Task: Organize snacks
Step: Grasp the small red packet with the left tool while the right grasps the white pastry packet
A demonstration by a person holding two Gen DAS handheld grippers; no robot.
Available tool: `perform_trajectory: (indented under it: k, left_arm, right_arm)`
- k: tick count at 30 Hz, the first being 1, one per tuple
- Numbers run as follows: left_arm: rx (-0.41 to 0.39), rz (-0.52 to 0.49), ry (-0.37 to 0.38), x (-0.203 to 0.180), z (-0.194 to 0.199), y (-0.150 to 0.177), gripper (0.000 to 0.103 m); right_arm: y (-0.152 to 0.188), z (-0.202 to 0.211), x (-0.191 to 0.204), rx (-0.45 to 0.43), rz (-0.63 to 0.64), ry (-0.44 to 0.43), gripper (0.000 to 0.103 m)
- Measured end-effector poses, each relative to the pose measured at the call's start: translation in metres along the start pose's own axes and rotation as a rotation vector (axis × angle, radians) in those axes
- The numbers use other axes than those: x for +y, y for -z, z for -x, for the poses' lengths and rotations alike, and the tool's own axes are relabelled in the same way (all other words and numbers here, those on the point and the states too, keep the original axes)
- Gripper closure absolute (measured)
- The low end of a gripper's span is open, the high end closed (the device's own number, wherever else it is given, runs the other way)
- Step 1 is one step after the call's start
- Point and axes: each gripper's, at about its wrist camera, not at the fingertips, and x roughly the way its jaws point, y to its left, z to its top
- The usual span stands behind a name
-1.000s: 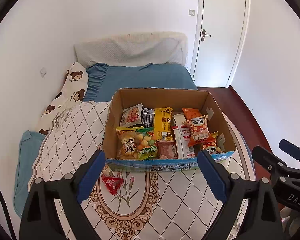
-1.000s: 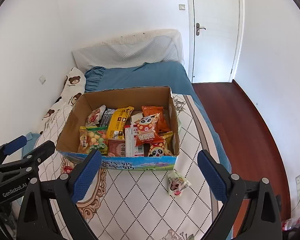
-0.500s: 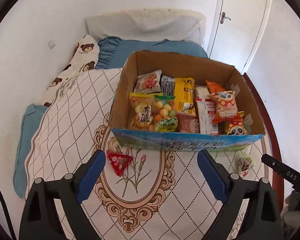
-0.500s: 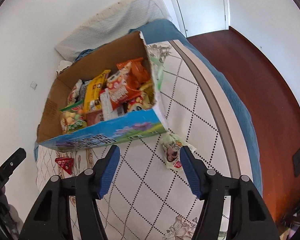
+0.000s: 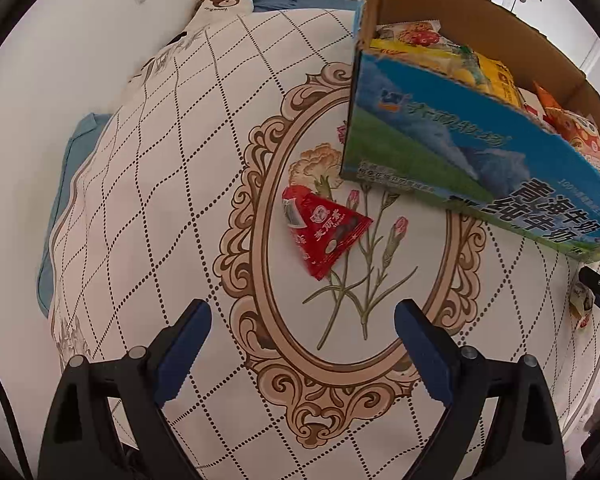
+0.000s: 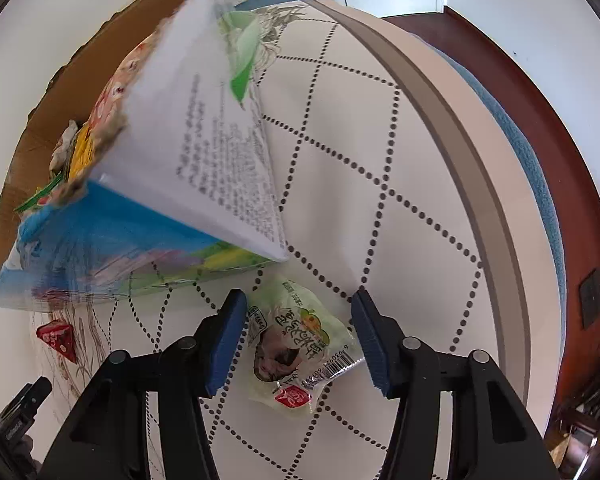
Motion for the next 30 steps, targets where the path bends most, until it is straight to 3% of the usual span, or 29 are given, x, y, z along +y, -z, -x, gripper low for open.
perform_trajectory:
  k: [7, 10, 14, 20, 23, 27, 30]
  left_arm:
    - [0.009, -0.036, 0.042, 0.010, -0.009, -0.017, 0.009]
    - [0.058, -0.043, 0.062, 0.015, -0.020, -0.026, 0.009]
    - [0.097, 0.045, 0.108, 0.030, -0.036, -0.045, 0.009]
    - [0.140, 0.267, 0.192, 0.048, -0.059, -0.064, 0.009]
    - [0.137, 0.305, 0.218, 0.051, -0.067, -0.072, 0.011]
    - [0.092, 0.231, 0.207, 0.044, -0.065, -0.079, 0.060]
    - [0.072, 0.193, 0.193, 0.042, -0.065, -0.082, 0.063]
  right_arm:
    - [0.033, 0.003, 0.025, 0.051, 0.067, -0.047, 0.051]
    - [0.051, 0.003, 0.036, 0.072, 0.082, -0.069, 0.051]
    - [0.067, 0.002, 0.052, 0.079, 0.092, -0.080, 0.051]
    - [0.077, -0.002, 0.068, 0.073, 0.112, -0.046, 0.051]
    - [0.079, -0.004, 0.078, 0.072, 0.122, -0.037, 0.051]
    - [0.076, 0.004, 0.074, 0.070, 0.141, -0.020, 0.051]
    - [0.081, -0.001, 0.083, 0.069, 0.145, -0.014, 0.051]
